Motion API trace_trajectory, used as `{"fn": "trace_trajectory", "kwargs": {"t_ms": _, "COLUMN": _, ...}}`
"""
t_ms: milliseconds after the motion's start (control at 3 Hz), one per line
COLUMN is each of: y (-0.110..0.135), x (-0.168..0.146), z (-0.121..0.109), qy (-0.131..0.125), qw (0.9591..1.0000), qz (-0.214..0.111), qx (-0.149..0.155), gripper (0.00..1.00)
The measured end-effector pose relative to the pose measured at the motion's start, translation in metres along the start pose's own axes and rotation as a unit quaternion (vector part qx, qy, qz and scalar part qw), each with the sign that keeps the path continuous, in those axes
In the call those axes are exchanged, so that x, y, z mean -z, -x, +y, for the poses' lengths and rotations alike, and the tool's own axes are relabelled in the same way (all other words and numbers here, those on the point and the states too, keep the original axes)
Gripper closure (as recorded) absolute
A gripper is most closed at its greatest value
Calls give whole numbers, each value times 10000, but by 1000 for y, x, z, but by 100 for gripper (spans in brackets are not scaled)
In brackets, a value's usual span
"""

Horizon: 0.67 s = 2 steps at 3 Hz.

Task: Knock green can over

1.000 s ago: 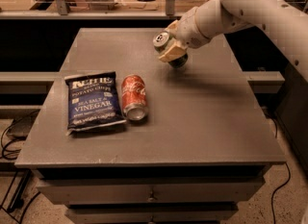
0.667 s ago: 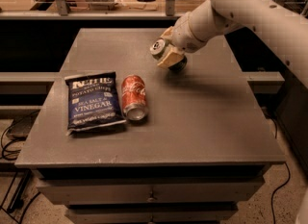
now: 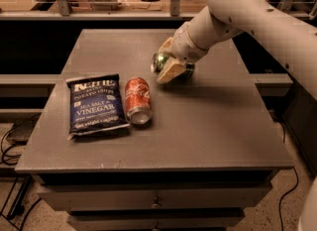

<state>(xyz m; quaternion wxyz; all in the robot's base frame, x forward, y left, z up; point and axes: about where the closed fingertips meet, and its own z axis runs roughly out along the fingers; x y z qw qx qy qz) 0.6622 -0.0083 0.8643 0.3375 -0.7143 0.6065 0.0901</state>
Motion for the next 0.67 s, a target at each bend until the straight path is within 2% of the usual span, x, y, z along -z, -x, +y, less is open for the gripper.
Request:
{"fn": "trace_trajectory", "kwargs": {"t_ms": 333, "y": 1, "x": -2, "z": 1, "qy": 27, "qw": 10000, "qz": -9, "qx": 3, "gripper": 0}}
{"fn": "trace_trajectory", "kwargs": {"t_ms": 667, "y": 1, "x": -2, "z": 1, "qy": 28, "qw": 10000, "qz": -9, "qx": 4, "gripper": 0}}
